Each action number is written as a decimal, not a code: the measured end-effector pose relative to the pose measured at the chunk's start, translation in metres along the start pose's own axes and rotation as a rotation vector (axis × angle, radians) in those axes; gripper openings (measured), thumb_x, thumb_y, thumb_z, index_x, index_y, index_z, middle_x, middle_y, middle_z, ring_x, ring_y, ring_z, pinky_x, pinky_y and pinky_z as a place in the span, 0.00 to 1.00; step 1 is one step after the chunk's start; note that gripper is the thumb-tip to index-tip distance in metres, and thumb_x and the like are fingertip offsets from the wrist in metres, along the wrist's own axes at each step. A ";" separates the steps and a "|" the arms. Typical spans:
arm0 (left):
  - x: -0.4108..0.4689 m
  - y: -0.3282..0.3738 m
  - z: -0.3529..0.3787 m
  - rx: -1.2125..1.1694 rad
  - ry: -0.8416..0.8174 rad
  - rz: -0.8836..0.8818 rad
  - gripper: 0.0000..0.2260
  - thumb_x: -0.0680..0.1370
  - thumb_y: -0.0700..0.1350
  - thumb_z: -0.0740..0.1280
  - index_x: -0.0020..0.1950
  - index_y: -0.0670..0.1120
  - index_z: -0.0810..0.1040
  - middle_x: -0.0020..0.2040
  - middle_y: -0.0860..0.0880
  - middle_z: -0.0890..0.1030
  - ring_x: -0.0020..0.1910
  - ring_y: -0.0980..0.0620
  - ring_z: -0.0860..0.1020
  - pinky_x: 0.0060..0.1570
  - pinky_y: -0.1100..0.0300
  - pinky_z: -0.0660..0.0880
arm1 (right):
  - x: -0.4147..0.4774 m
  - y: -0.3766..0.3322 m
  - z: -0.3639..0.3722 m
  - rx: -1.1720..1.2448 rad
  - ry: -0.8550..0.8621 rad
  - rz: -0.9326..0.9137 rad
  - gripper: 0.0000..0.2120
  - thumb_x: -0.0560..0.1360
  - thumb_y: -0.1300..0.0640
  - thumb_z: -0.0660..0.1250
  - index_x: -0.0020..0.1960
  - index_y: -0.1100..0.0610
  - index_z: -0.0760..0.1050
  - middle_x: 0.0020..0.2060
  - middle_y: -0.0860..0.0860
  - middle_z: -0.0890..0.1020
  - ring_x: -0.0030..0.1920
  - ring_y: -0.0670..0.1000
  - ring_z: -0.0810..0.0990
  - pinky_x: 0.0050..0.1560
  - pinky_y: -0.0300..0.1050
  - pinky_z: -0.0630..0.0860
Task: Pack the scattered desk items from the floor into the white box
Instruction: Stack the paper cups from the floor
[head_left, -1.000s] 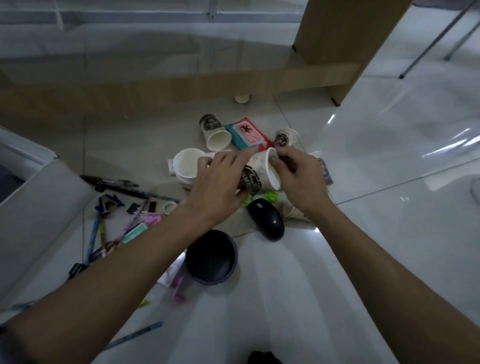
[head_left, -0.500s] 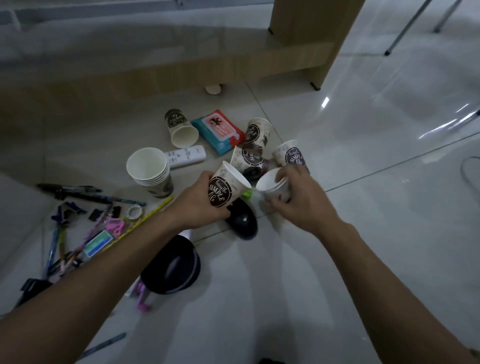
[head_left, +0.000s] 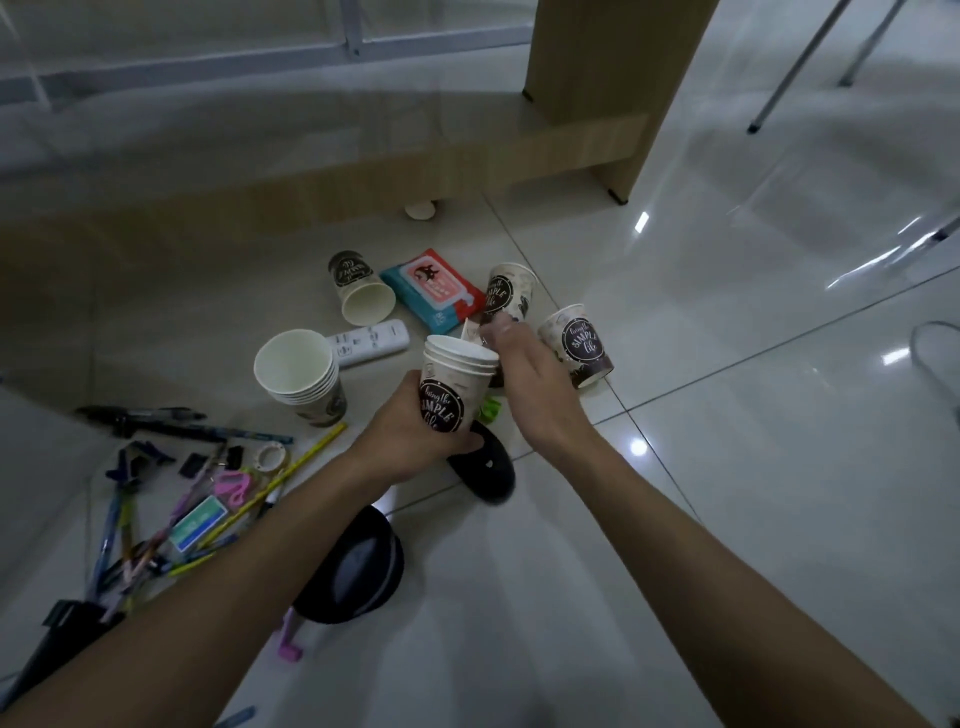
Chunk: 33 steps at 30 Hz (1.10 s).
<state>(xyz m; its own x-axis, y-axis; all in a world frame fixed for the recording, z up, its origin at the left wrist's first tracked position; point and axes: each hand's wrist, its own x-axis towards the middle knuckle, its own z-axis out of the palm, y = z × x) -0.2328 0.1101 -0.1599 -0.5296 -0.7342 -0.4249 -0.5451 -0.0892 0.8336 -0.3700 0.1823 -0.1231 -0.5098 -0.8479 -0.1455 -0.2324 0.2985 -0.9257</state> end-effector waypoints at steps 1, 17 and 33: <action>0.000 -0.001 -0.003 -0.008 0.015 -0.010 0.37 0.60 0.46 0.82 0.65 0.50 0.70 0.56 0.52 0.82 0.54 0.53 0.81 0.52 0.55 0.80 | 0.009 0.001 0.000 -0.039 0.063 -0.022 0.17 0.82 0.43 0.55 0.58 0.51 0.77 0.50 0.46 0.82 0.52 0.47 0.80 0.55 0.49 0.77; 0.018 -0.027 -0.020 -0.058 0.020 -0.104 0.33 0.63 0.38 0.82 0.65 0.44 0.72 0.56 0.48 0.82 0.50 0.55 0.80 0.42 0.66 0.78 | 0.100 -0.012 0.000 -0.466 0.049 -0.299 0.09 0.77 0.53 0.67 0.54 0.55 0.78 0.57 0.55 0.79 0.52 0.49 0.76 0.53 0.40 0.72; 0.028 -0.013 -0.024 -0.108 0.010 -0.018 0.35 0.63 0.38 0.82 0.66 0.44 0.71 0.57 0.48 0.81 0.55 0.51 0.80 0.52 0.59 0.79 | 0.059 -0.009 0.001 -0.291 -0.077 -0.064 0.17 0.79 0.52 0.63 0.66 0.53 0.73 0.63 0.51 0.77 0.64 0.52 0.74 0.65 0.56 0.71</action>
<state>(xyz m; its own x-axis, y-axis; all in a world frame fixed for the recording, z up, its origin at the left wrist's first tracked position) -0.2247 0.0749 -0.1740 -0.5135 -0.7383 -0.4374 -0.4812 -0.1743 0.8591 -0.3966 0.1293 -0.1235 -0.4244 -0.8966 -0.1262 -0.4957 0.3467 -0.7963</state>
